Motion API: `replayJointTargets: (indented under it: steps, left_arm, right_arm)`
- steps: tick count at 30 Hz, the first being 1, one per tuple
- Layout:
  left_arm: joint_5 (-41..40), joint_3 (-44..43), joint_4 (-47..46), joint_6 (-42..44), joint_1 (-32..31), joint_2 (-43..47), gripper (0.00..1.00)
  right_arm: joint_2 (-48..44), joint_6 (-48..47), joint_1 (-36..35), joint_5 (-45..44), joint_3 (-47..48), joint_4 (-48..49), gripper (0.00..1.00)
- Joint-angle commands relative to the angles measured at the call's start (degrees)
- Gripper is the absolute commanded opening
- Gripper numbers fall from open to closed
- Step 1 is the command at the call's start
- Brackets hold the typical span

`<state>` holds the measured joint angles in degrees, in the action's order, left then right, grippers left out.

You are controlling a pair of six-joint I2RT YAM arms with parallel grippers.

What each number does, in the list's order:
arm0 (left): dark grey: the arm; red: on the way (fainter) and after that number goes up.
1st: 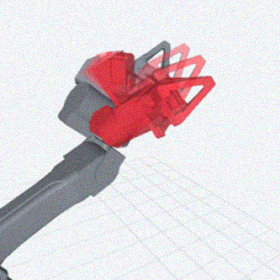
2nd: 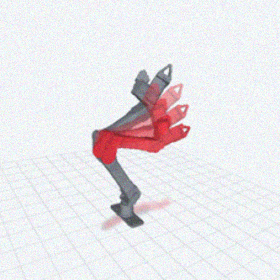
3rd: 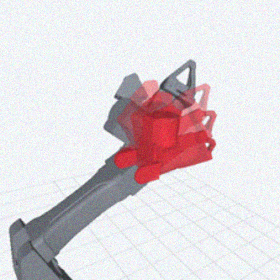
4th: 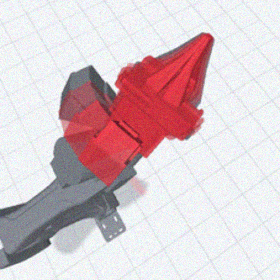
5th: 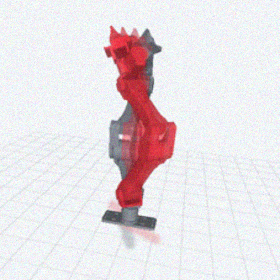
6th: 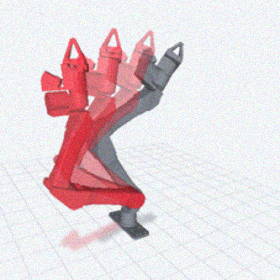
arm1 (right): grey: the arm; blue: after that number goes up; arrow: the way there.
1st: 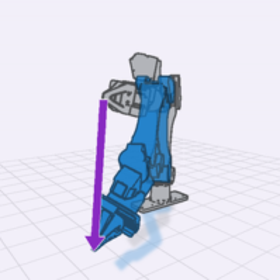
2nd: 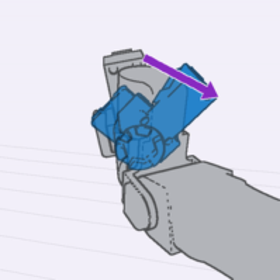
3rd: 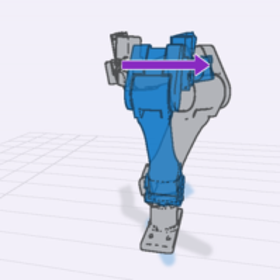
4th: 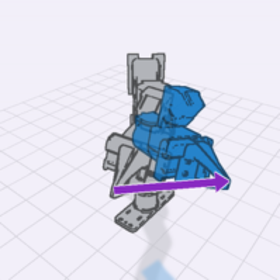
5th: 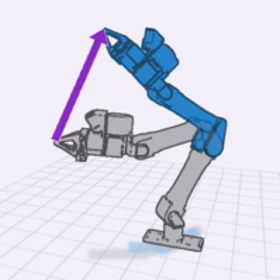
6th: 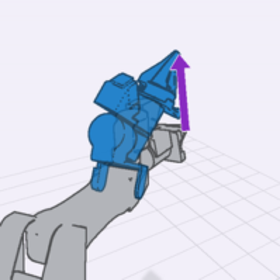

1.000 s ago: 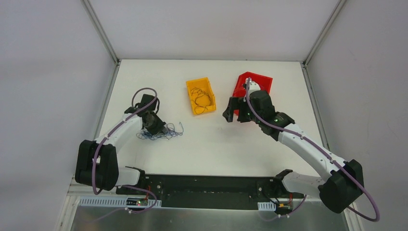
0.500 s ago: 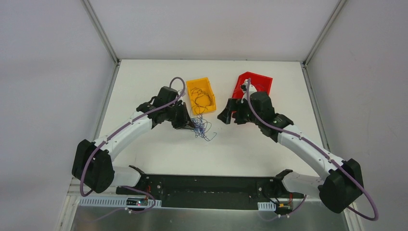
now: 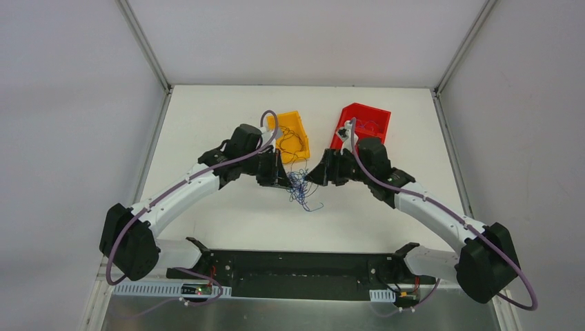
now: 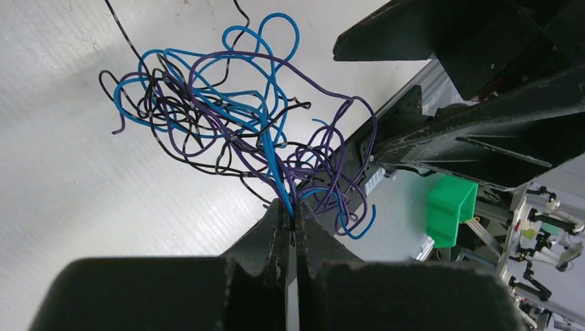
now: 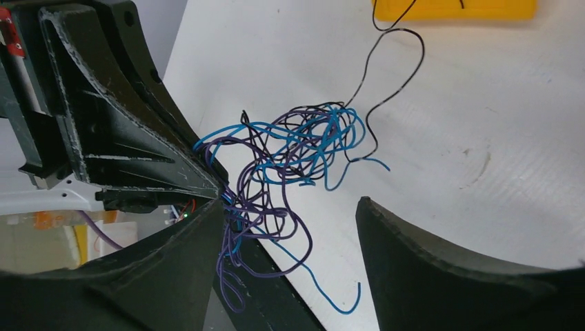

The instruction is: Untangle the cables

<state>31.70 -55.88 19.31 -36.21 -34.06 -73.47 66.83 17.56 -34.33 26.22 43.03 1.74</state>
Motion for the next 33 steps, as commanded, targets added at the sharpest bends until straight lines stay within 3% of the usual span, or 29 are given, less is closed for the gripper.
replayJointTargets:
  steps: [1, 6, 12, 16, 19, 22, 27, 33]
  left_arm:
    - [0.4, -1.8, -2.4, 2.3, -0.6, 2.0, 0.00]
    - [-2.0, -0.6, -2.8, 2.4, -0.8, 4.5, 0.00]
    - [-3.7, 0.8, -3.0, 2.2, -0.7, 6.0, 0.00]
    - [-3.6, 1.3, -3.6, 1.6, -0.8, 5.7, 0.00]
    - [-4.5, 1.6, -3.7, 1.4, -0.7, 5.9, 0.00]
    - [-7.6, 2.6, -3.4, 0.9, -0.7, 6.6, 0.00]
    - [-17.7, 4.3, 1.1, -0.4, -0.5, 6.6, 0.00]
    - [-35.2, 3.9, 14.9, -4.8, 3.8, 7.0, 0.00]
  right_arm:
    - [1.5, 5.0, 0.3, 3.9, 0.3, 6.5, 0.70]
    - [2.8, 9.2, 0.2, 5.6, -1.4, 9.8, 0.59]
    - [2.9, 14.2, -0.7, 8.3, -3.9, 15.0, 0.53]
    - [2.9, 15.1, -1.4, 8.1, -4.0, 15.5, 0.34]
    - [1.7, 15.1, -1.4, 5.8, -4.2, 14.5, 0.10]
    - [-1.0, 13.0, -1.3, -2.7, -3.6, 7.4, 0.00]
    - [-5.1, 8.1, -0.1, -21.0, -2.6, -6.8, 0.00]
    - [-13.0, 6.7, 4.3, -36.6, -4.9, -16.1, 0.00]
